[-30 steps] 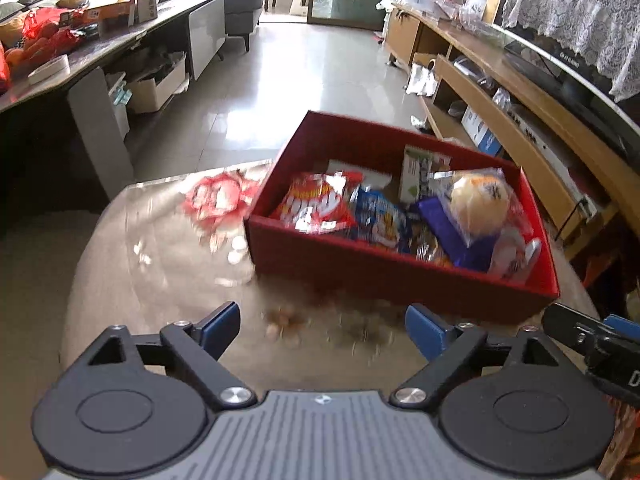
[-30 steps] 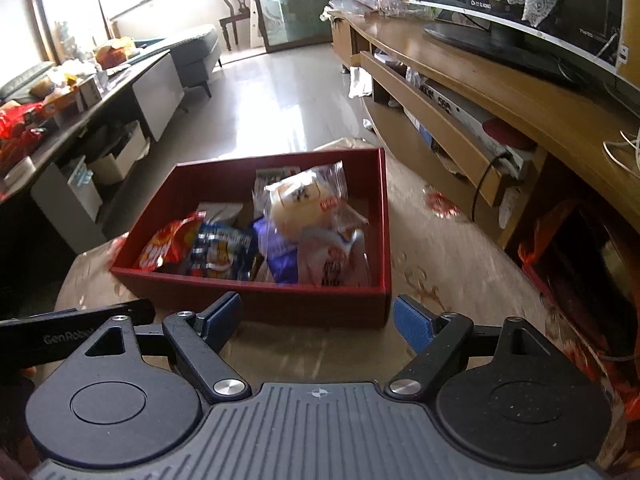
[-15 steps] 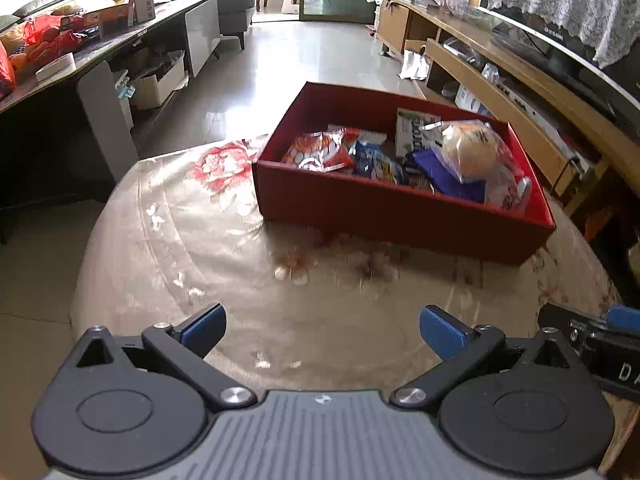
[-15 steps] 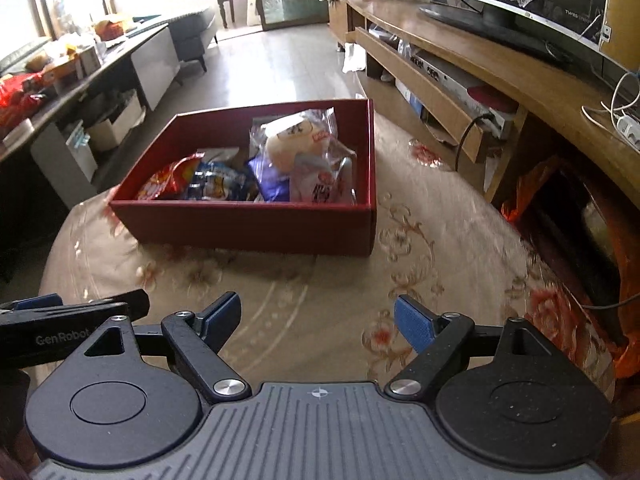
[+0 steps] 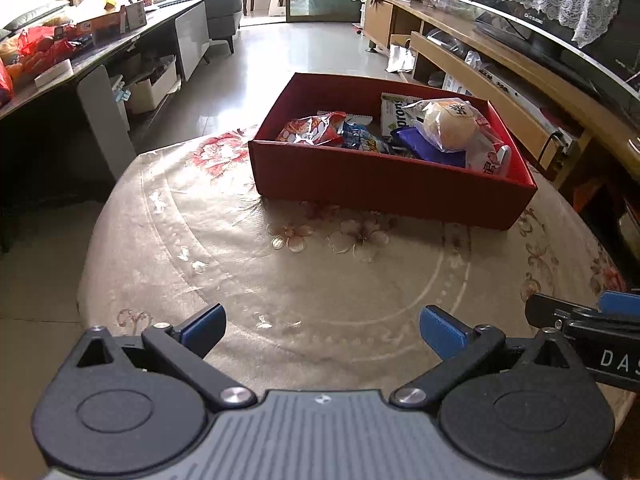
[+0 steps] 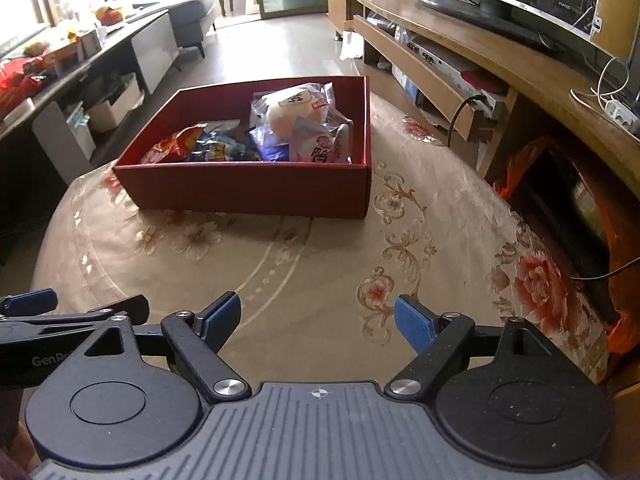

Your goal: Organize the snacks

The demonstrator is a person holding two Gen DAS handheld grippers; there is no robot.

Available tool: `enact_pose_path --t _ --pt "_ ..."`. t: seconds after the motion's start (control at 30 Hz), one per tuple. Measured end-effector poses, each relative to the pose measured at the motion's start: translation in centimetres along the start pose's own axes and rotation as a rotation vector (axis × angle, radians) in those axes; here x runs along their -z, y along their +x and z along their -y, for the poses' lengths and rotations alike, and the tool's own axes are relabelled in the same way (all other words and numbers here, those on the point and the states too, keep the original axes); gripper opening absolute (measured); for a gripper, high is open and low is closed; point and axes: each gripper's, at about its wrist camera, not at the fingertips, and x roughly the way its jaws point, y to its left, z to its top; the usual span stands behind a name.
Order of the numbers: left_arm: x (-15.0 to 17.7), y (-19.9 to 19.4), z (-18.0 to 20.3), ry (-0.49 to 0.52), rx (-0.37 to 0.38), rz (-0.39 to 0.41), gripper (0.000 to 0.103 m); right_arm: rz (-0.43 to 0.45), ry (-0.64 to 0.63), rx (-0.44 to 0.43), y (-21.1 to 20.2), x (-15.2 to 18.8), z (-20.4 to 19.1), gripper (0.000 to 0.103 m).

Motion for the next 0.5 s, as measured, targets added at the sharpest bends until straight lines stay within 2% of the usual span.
enact_pose_path --t 0.5 --pt "0.81 -0.86 -0.29 0.004 -0.008 0.005 0.103 -0.006 -0.009 -0.011 -0.63 0.76 -0.24 0.089"
